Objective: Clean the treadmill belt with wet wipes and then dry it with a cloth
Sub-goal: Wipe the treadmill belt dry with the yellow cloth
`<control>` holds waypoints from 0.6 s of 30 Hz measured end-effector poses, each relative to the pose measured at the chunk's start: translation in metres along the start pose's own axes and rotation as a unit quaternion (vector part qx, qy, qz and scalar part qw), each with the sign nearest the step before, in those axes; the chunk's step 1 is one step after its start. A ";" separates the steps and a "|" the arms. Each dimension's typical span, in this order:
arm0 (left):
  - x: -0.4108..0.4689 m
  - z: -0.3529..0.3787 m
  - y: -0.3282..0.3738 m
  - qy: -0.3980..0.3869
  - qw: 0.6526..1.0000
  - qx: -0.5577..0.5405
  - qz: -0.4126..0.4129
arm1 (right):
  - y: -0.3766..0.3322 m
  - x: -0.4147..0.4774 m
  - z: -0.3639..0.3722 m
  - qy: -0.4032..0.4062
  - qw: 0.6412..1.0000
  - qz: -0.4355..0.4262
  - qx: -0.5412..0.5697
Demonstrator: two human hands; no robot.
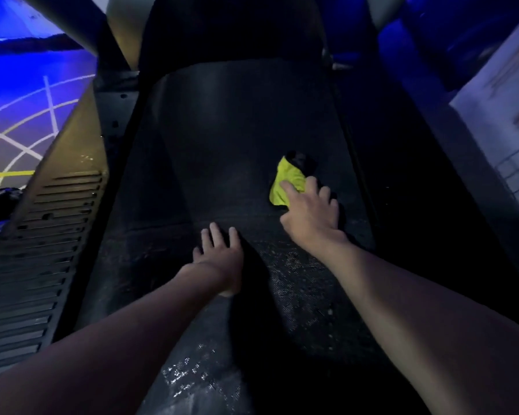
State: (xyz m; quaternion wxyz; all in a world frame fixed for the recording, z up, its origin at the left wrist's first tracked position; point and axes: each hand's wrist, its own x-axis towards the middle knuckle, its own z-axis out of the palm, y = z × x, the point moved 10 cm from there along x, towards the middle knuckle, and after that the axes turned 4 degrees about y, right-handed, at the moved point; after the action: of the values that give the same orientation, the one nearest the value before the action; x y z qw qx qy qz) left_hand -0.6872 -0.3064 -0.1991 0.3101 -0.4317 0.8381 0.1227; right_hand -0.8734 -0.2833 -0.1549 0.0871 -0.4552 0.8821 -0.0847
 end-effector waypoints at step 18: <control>-0.013 -0.002 -0.043 0.090 0.982 -0.159 0.041 | 0.084 -0.021 -0.022 0.045 0.992 0.121 -0.010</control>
State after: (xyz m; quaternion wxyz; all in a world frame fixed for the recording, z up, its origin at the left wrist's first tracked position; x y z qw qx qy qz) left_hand -0.6477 -0.3247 -0.1872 0.1554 -0.4500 0.8494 0.2279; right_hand -0.9326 -0.2171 -0.1514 0.0524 -0.3417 0.9345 -0.0853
